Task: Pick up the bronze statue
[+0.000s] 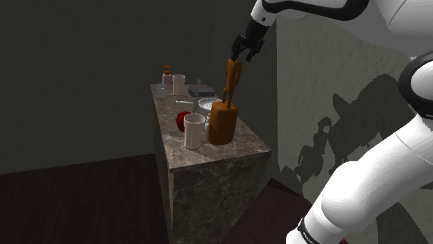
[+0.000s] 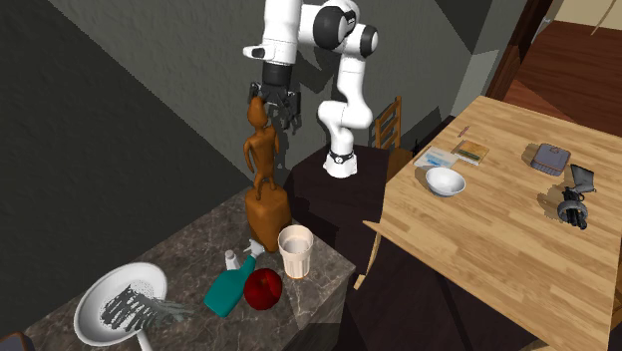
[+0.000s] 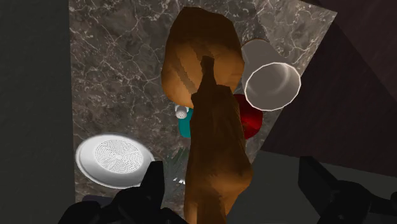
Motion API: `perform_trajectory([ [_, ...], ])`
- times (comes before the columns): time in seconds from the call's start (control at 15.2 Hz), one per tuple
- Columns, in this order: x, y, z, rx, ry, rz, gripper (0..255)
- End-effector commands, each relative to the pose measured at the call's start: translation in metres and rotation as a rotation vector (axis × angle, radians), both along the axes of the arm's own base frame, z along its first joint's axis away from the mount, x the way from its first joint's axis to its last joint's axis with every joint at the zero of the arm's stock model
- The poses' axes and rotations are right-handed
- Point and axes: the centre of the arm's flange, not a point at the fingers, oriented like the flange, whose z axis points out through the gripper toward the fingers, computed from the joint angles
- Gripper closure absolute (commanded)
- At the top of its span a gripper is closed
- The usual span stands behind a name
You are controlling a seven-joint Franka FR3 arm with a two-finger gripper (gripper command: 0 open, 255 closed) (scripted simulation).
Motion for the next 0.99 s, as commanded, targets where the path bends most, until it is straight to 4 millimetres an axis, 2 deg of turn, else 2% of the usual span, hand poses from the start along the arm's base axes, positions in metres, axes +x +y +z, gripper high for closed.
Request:
perform_trajectory([
  [0.0,0.007,-0.006,0.004,-0.006,-0.020,-0.003,0],
  [0.4,0.007,-0.006,-0.028,-0.006,-0.020,-0.003,0],
  [0.59,0.007,-0.006,-0.031,-0.006,-0.020,-0.003,0],
  [0.66,0.007,-0.005,-0.031,-0.006,-0.020,-0.003,255],
  [0.92,0.007,-0.005,-0.031,-0.006,-0.020,-0.003,255],
])
